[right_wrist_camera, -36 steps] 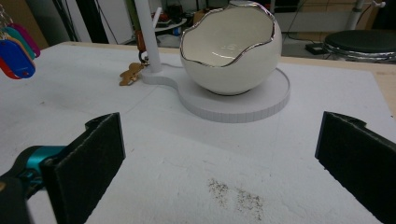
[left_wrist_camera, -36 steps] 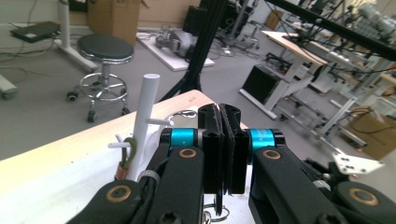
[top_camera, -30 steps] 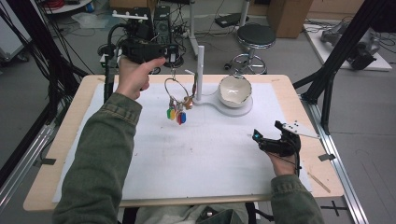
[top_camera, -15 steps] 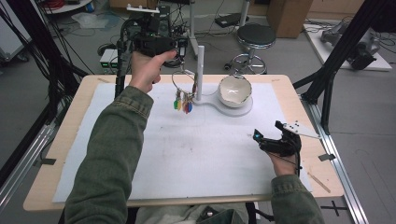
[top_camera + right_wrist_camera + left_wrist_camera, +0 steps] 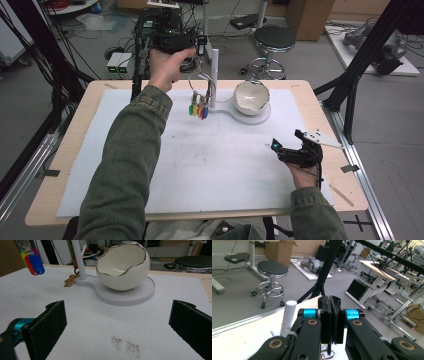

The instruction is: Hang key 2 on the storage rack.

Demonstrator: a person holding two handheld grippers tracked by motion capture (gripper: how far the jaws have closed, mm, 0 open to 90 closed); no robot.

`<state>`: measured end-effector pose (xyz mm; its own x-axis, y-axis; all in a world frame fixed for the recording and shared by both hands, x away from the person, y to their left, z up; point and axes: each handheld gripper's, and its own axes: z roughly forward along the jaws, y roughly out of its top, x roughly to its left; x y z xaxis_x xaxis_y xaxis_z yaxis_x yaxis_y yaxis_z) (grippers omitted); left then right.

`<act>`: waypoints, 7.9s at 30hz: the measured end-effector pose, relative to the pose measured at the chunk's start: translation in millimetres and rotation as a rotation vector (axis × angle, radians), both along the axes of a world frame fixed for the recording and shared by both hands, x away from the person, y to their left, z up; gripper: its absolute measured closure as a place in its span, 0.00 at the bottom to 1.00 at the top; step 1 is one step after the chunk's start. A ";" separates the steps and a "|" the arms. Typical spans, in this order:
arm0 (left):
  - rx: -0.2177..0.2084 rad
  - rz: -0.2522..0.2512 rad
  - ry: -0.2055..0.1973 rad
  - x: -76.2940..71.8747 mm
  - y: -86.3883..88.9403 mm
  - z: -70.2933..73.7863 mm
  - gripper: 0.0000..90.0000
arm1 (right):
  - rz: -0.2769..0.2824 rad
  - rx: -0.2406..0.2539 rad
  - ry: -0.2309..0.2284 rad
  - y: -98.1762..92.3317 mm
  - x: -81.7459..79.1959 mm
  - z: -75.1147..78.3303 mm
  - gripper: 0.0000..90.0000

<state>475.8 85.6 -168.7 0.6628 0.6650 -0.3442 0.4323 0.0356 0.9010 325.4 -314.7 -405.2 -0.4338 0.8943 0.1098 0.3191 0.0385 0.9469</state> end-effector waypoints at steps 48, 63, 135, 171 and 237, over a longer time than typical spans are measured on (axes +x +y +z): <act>-0.156 0.129 0.065 60.0 -37.4 -34.4 0.97 | 0.015 0.000 -0.001 0.2 -2.7 -1.4 0.01; -0.065 0.132 0.075 67.1 -50.6 -50.0 0.97 | 0.016 -0.005 0.003 -0.8 -2.7 -2.3 0.01; -0.017 0.283 0.077 -10.4 99.7 -121.1 0.02 | 0.009 -0.017 0.000 -0.2 -3.4 -1.4 0.01; 0.073 0.280 0.043 -51.9 101.7 -137.9 0.02 | 0.006 -0.018 0.000 -0.3 -3.5 -1.3 0.01; 0.261 0.467 0.006 -136.6 157.6 -236.2 0.02 | 0.009 -0.034 0.017 2.9 -4.6 -2.2 0.01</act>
<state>339.1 243.2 -404.8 0.2746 0.9526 -0.1312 0.4292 0.0007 0.9032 320.7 -311.7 -407.4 -0.4406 0.8935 0.0868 0.3345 0.0737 0.9395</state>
